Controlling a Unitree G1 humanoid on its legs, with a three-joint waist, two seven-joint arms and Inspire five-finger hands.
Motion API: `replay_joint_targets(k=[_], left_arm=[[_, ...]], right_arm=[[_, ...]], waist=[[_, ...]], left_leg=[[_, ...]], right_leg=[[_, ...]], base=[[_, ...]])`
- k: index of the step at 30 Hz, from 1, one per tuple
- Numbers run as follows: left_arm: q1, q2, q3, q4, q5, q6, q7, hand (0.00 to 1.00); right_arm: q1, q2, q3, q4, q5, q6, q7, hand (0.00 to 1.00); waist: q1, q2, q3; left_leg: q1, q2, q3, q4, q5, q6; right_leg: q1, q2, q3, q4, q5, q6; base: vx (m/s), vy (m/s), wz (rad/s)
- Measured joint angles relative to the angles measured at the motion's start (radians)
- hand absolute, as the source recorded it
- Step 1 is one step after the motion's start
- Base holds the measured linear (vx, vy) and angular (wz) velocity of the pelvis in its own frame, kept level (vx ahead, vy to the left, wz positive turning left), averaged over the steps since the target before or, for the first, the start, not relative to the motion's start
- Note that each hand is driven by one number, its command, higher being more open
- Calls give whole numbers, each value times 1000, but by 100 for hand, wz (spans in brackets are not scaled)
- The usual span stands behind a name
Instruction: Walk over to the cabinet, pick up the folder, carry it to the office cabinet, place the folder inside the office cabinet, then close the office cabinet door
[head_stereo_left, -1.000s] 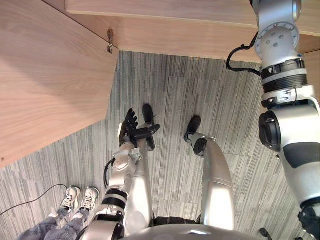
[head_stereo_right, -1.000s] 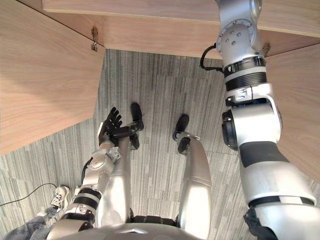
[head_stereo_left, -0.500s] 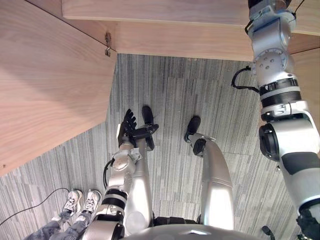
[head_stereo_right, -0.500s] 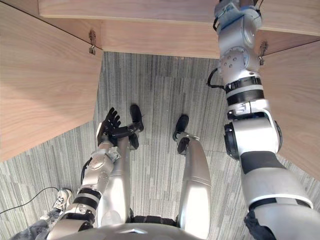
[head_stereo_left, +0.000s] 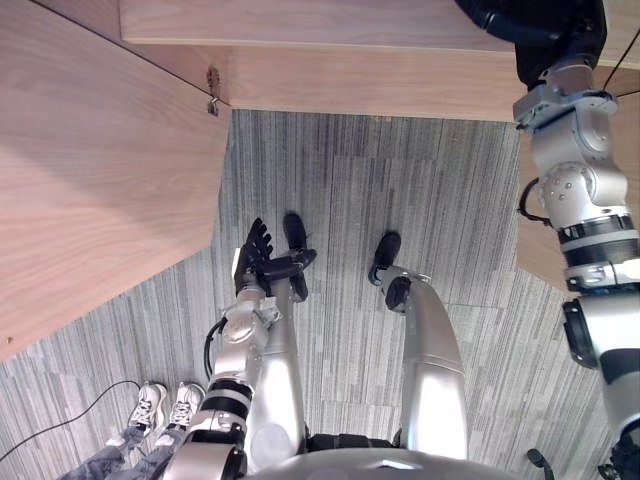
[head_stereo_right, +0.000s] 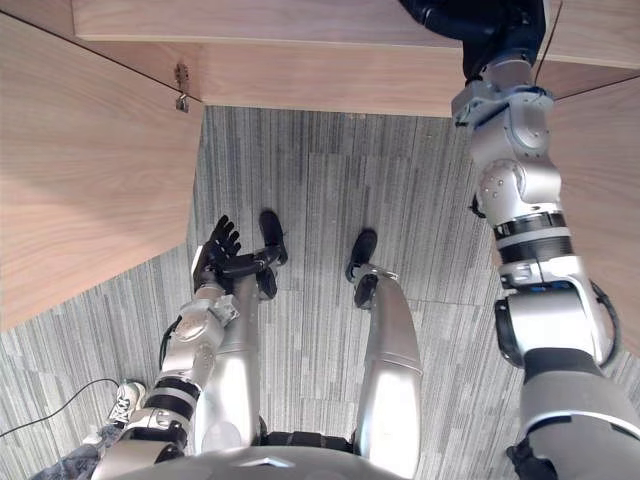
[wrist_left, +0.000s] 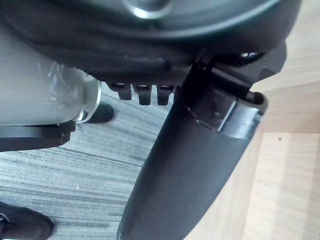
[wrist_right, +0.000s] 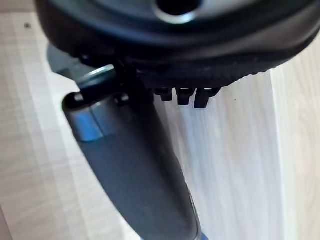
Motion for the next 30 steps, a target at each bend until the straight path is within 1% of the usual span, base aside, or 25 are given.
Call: replay_joint_targets(k=[4, 7, 9, 12, 14, 16, 18, 23, 26, 27, 28, 29, 30], left_arm=[[9, 9, 0, -2, 1, -2, -16, 100], [17, 20, -1, -2, 9, -2, -32, 100], [30, 34, -3, -1, 30, -12, -42, 100], [32, 45, -5, 6, 37, -14, -52, 100], [35, 46, -5, 7, 39, -14, -53, 100], [42, 51, -5, 8, 39, -14, -54, 100], [43, 54, -5, 9, 40, -14, -56, 100], [43, 59, -6, 11, 40, -14, -67, 100], [43, 57, -6, 11, 41, -14, -68, 100], [42, 53, -6, 10, 42, -15, -67, 100], [42, 48, -5, 7, 47, -15, -64, 100], [42, 46, -4, 7, 47, -15, -62, 100], [42, 44, -2, 6, 48, -15, -56, 100]], right_arm=[[23, -137, 111, -57, -45, 6, 76, 100], [30, -188, 166, -71, -101, 4, 110, 100], [38, -217, 208, -76, -129, 1, 133, 100], [41, -258, 255, -78, -173, 1, 161, 100], [49, -268, 272, -78, -214, 1, 174, 100], [60, -268, 287, -84, -262, -5, 177, 100], [72, -270, 288, -97, -311, -8, 176, 100], [91, -290, 286, -127, -393, -14, 173, 100], [128, -289, 260, -157, -400, -15, 152, 100], [170, -274, 206, -185, -412, -14, 141, 100], [221, -236, 141, -223, -439, -15, 119, 0], [242, -209, 112, -240, -453, -16, 104, 0], [279, -142, 48, -275, -480, -15, 71, 0]], waist=[[-8, -2, -1], [-13, -6, -3], [-15, -26, -14], [-13, -43, -23], [-12, -46, -25], [-10, -60, -33], [-9, -65, -36], [-7, -69, -38], [-2, -69, -38], [3, -69, -38], [6, -69, -38], [6, -69, -38], [6, -69, -38]], left_leg=[[1, 0, 1, 1, -5, 1], [7, 0, 0, 1, -9, 1], [12, 0, 4, -1, -12, 0], [17, 0, 5, -3, -12, 0], [24, -1, 7, -7, -14, 1], [32, -2, 10, -14, -14, 1], [33, -2, 10, -18, -14, 0], [34, -4, 12, -23, -14, 0], [34, -4, 12, -24, -14, 0], [35, -4, 13, -24, -14, 0], [35, -4, 13, -25, -14, 0], [35, -4, 13, -26, -14, 0], [35, -4, 14, -26, -14, 0]], right_leg=[[4, 0, 1, -5, 0, 5], [15, 0, -2, -9, -2, 7], [17, 0, 2, -9, -2, 8], [23, -1, 2, -10, -3, 9], [31, -1, 1, -15, -5, 12], [32, -2, 5, -18, -5, 12], [34, -2, 4, -21, -5, 12], [35, -2, 4, -28, -4, 14], [35, -2, 4, -28, -4, 14], [35, -1, 4, -29, -4, 14], [35, -1, 4, -30, -4, 14], [35, -1, 4, -31, -4, 14], [34, -1, 5, -34, -4, 14]], base=[[42, 47, -1], [43, 36, 0], [58, 41, -3], [52, 41, 1], [21, 38, 2], [14, 21, -1], [43, 30, 0], [52, 33, 0], [45, 30, 0], [55, 40, 0], [45, 33, 0], [48, 44, -1], [28, 31, -1]])
